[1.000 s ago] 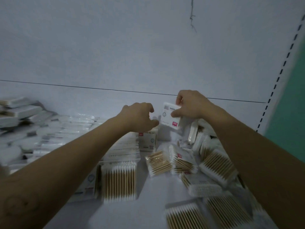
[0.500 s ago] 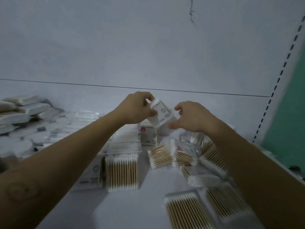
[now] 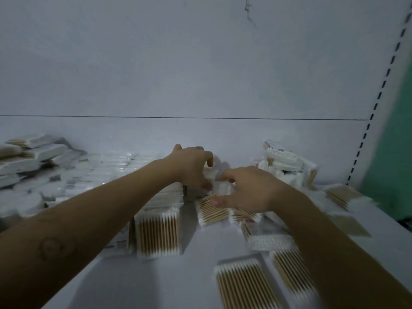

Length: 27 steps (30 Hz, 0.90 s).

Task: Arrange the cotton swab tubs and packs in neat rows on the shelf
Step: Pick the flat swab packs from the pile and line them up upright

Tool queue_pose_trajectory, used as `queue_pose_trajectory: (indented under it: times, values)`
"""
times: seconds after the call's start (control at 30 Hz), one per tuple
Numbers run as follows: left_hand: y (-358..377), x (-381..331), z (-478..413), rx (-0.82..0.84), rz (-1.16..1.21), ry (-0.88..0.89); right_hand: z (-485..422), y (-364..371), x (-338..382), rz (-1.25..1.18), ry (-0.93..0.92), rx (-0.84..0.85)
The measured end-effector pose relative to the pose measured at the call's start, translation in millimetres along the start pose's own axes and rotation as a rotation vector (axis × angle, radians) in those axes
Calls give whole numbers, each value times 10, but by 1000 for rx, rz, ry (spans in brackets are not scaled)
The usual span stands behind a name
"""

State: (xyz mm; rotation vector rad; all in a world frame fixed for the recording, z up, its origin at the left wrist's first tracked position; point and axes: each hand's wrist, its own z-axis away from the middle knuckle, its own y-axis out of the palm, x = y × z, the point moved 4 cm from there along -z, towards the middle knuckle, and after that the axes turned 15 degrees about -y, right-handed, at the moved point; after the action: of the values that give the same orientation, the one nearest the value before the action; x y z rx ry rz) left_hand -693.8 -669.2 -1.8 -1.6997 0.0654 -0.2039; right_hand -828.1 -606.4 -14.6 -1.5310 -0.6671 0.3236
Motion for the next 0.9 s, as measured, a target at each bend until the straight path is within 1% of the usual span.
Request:
queue_pose_trajectory:
  times: [0.13,0.33,0.5,0.67,0.9]
  values:
    - [-42,2,-2,-112,-3,47,47,-49,-4,-60,-40,-73]
    - [-13,-46,-38,-132,15,55,75,81,10,-17,-50,-56]
    - [-74,1,-81,-45,163,39,86,120,-9,13,-62,-48]
    - [-69,-20,-71,49,150,49,86,143,-85,37,-52,-65]
    - [-53,-38,-123,27,117,69,88,138,-86,10,-89,-99]
